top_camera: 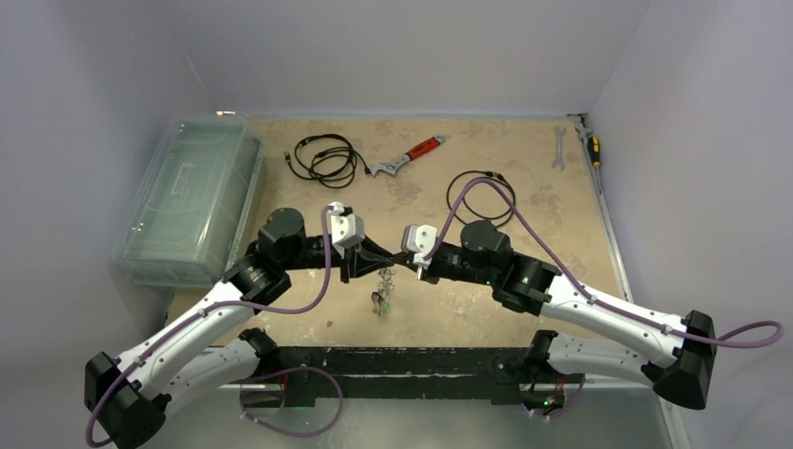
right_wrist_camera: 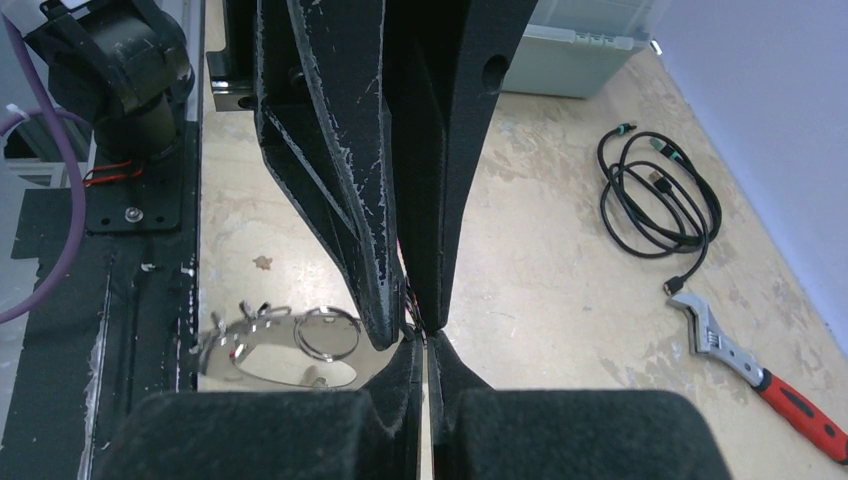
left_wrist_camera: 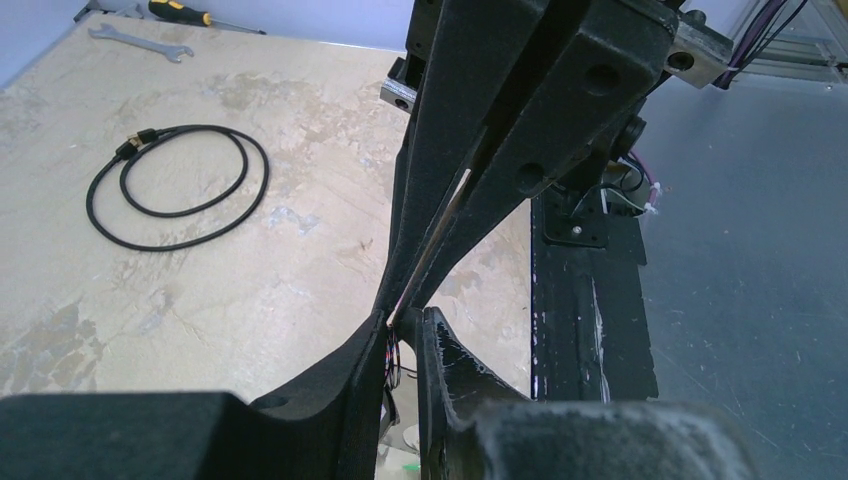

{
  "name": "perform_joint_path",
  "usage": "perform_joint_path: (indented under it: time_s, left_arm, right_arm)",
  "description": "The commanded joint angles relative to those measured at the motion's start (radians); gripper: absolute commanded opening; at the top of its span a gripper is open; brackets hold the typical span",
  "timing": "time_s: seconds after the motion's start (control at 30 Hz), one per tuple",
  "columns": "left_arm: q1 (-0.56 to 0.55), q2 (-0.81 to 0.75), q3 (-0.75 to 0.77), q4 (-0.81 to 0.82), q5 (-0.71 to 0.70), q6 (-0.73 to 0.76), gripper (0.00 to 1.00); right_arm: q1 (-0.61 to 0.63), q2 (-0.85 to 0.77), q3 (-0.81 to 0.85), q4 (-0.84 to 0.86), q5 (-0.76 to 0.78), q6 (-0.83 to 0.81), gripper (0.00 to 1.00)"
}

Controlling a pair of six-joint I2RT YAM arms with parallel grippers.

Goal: Put the keys on the keyring

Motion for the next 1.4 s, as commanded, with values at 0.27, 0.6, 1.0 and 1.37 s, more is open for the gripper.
perform_joint_path:
  time_s: [0.27,0.6,1.0,1.37]
  left_arm:
    - [-0.009,-0.019,0.055,-0.005,-0.068,0.002,0.29]
    - [-0.008,-0.054,0.065,-0.09,-0.104,0.1,0.5]
    - [-0.01,-0.116,-0.022,-0.049,-0.145,0.2,0.5]
    - [-0.012,-0.148,-0.155,0.077,-0.083,0.315,0.48]
  right_arm:
    - [0.004,-0.051,0.003,0.061,0.052,0.021,0.0]
    - [0.005,-0.061,0.012,-0.011,0.077,0.029,0.0]
    - [0.005,-0.055,0.029,-0.047,0.075,0.023,0.0]
    - [0.005,-0.067,0.033,-0.044,0.037,0.018,0.0]
